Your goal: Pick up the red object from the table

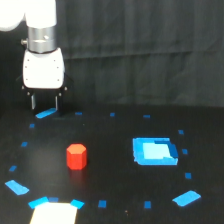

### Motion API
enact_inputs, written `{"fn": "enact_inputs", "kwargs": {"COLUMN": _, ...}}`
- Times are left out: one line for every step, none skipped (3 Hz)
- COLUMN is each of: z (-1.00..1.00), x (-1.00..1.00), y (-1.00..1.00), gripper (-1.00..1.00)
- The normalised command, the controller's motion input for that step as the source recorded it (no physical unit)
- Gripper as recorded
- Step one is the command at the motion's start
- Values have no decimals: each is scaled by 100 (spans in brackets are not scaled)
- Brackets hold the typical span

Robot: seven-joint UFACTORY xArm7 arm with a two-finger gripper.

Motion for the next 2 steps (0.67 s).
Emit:
{"fn": "enact_inputs", "kwargs": {"z": -33, "x": 100, "y": -100, "gripper": 100}}
{"fn": "enact_inputs", "kwargs": {"z": -34, "x": 100, "y": -100, "gripper": 100}}
